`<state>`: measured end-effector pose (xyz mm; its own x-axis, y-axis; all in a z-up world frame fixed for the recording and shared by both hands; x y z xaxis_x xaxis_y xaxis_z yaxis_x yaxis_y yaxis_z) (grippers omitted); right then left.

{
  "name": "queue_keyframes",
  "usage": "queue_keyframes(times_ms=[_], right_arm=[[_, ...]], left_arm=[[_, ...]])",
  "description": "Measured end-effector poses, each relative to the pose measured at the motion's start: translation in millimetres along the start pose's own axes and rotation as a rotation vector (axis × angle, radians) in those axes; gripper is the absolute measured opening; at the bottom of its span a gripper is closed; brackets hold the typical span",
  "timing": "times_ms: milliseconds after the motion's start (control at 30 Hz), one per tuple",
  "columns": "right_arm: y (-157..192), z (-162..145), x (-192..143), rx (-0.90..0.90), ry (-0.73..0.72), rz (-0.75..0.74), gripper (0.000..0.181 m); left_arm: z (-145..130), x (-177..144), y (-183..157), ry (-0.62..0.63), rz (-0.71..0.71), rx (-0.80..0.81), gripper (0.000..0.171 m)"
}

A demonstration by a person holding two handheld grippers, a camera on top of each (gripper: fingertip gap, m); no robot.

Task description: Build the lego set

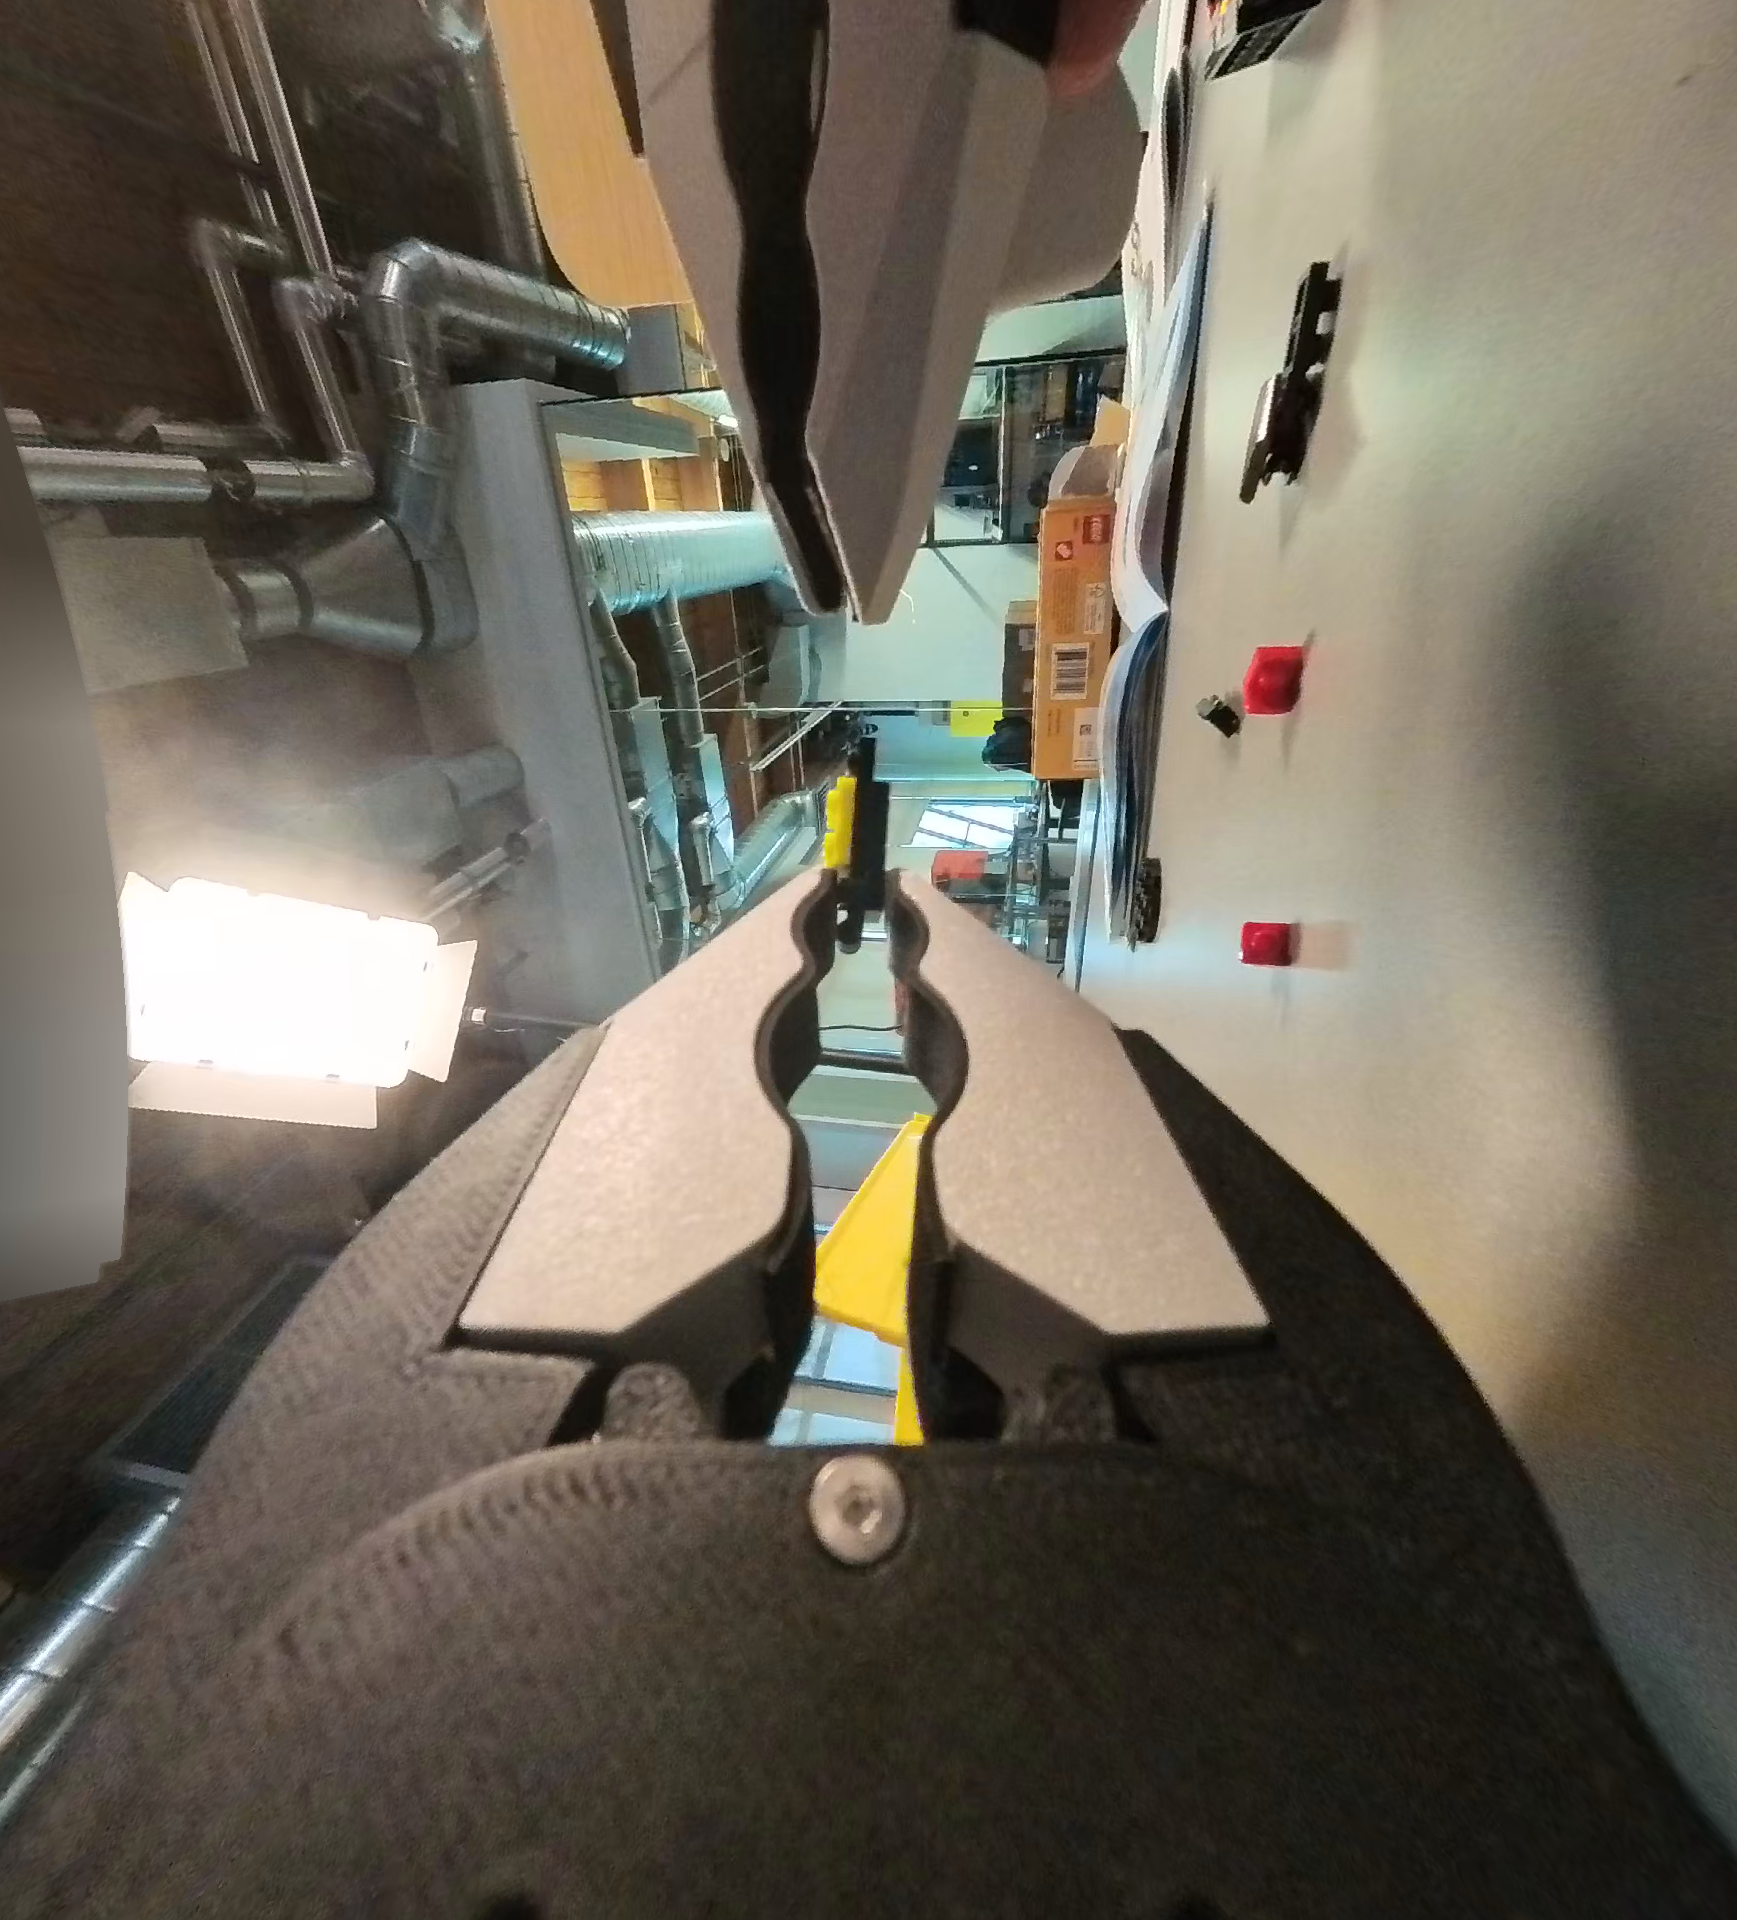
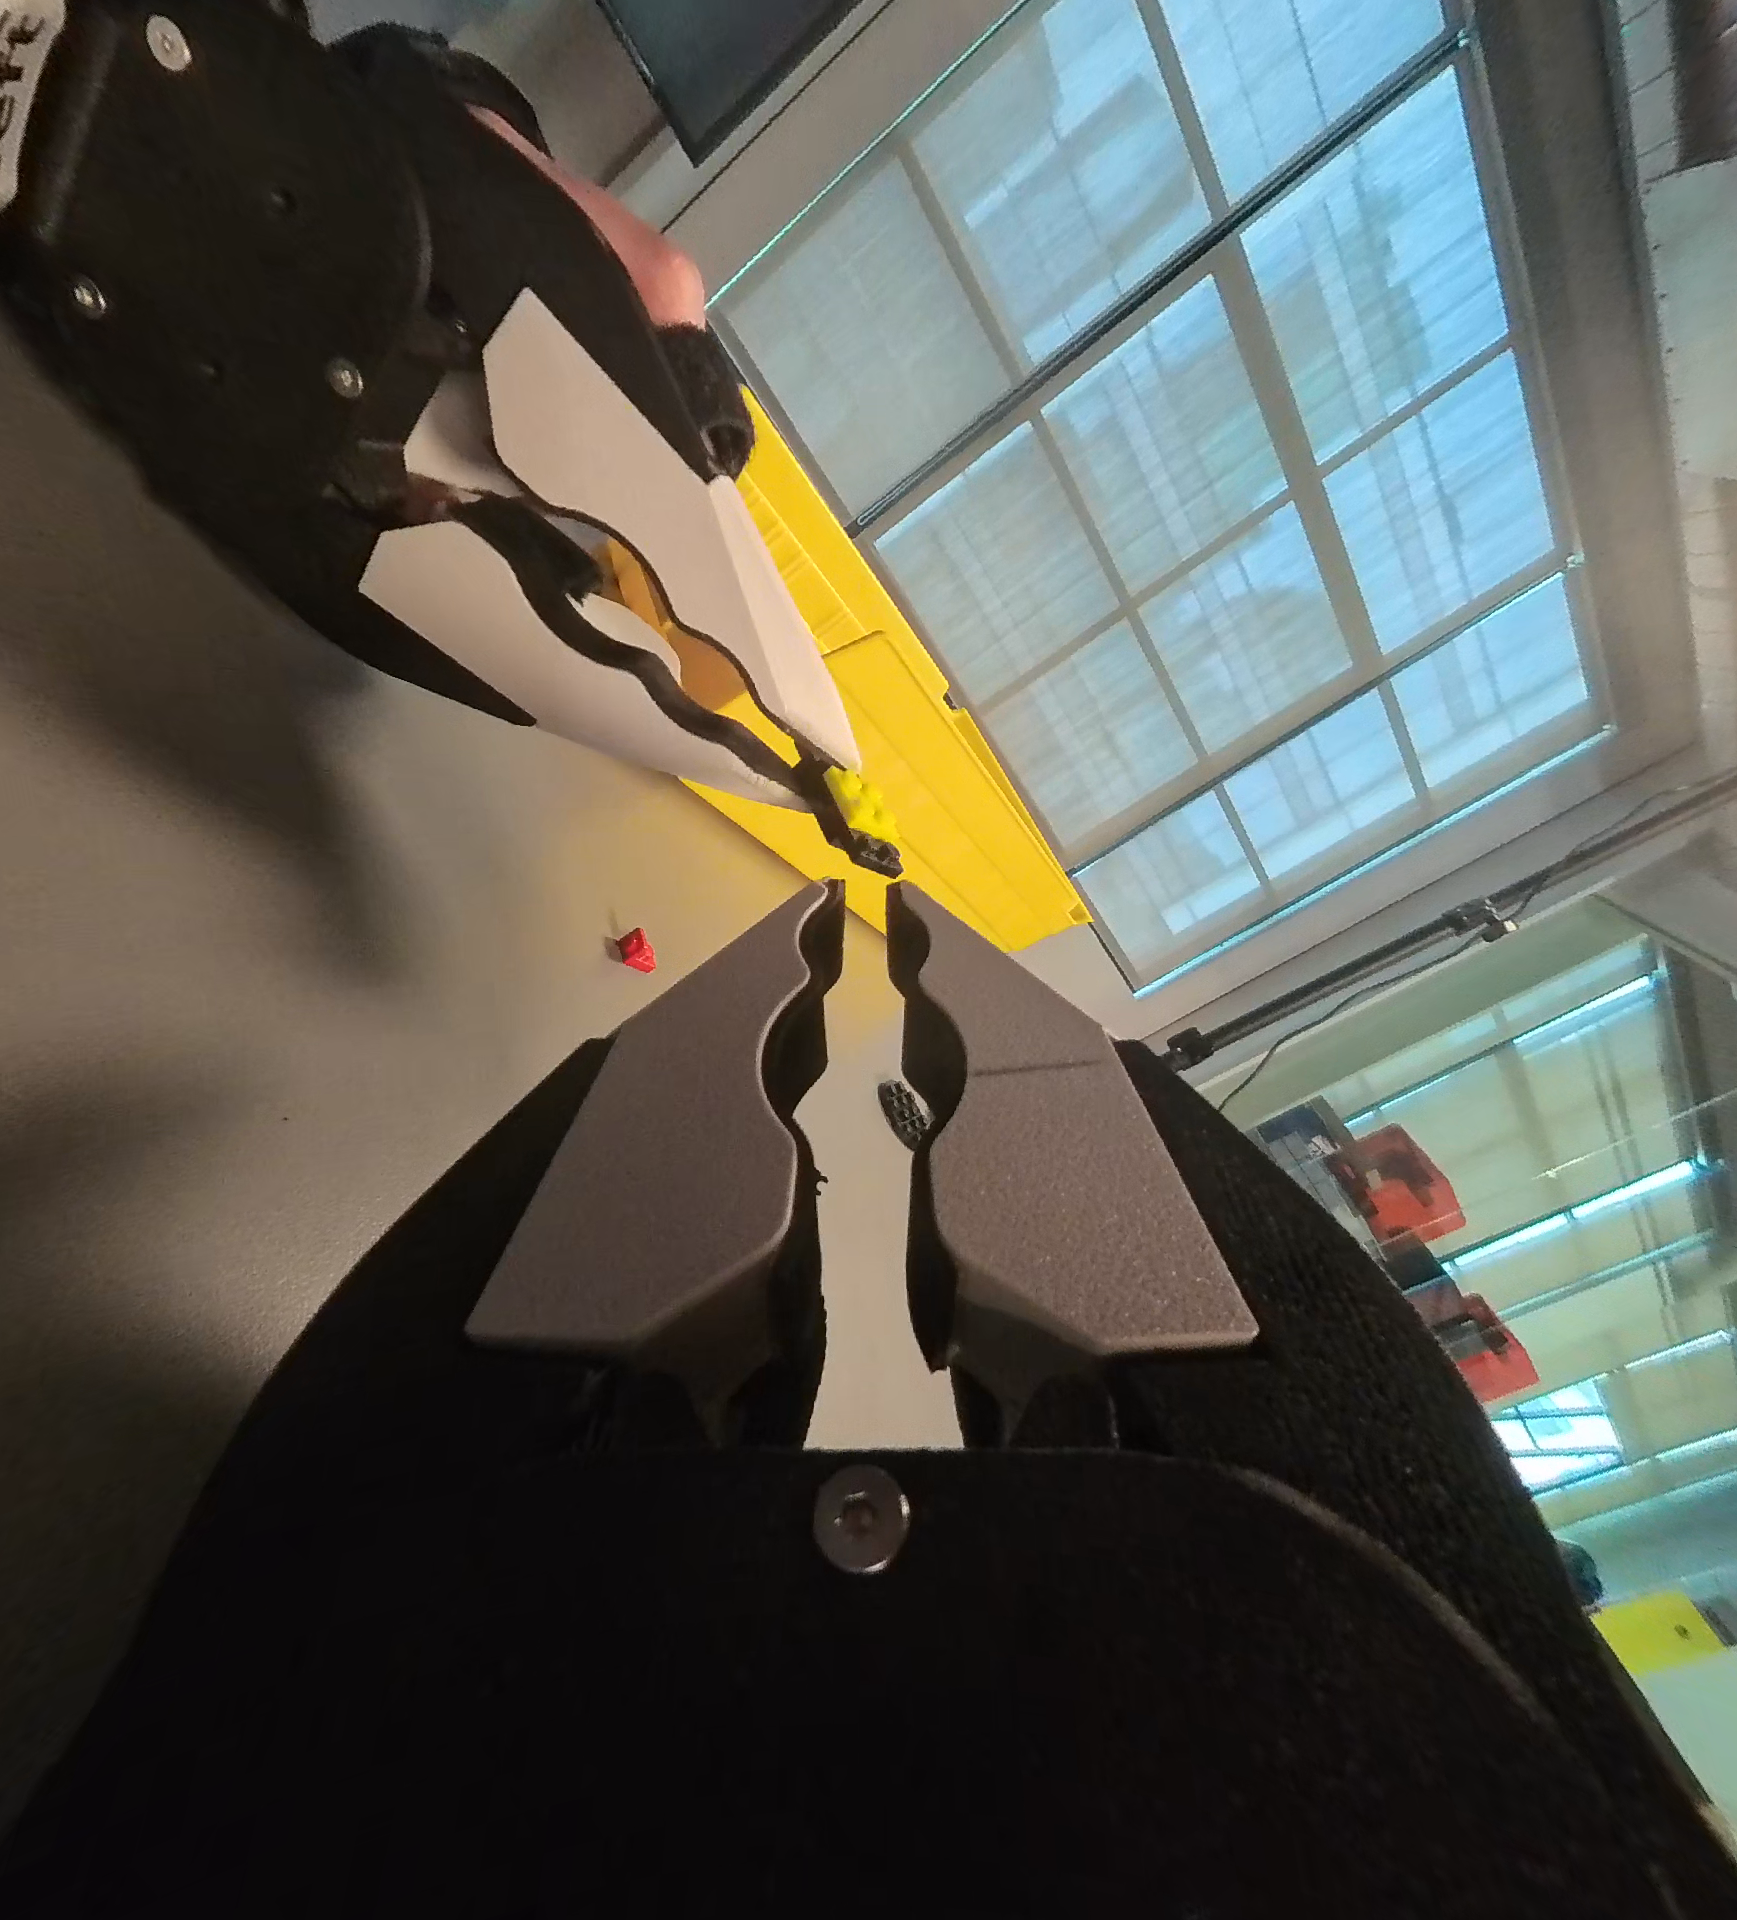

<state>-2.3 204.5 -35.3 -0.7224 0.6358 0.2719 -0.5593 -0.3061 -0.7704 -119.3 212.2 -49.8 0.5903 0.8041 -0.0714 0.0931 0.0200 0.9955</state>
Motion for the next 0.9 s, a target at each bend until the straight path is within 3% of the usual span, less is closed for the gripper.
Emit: queue_keyframes(times_ms=[700,833,900], right_arm=[[1.7,-0.9,-0.4,-0.004,0.0,0.006,0.005],[-3.2,5.2,2.6,-0.043,-0.008,-0.067,0.034],[10.3,5.6,6.3,-0.165,0.016,-0.034,0.04]], left_arm=[[-0.2,-1.7,0.6,0.002,0.008,0.006,0.008],[1.9,-0.6,-3.0,-0.004,-0.024,0.02,0.008],[4.9,1.1,-6.7,-0.014,-0.064,0.021,0.008]])
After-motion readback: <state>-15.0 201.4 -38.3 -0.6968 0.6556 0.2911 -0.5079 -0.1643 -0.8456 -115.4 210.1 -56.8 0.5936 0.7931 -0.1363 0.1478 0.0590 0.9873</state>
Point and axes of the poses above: each gripper's, where its closed fingertips meet, x out along the fingers, z out of its top, y = z × x across the jaws, the point moved 6 cm from there along -x, back along the fingers, and after that the axes turned 15 degrees about -z, right-handed, at the moved point
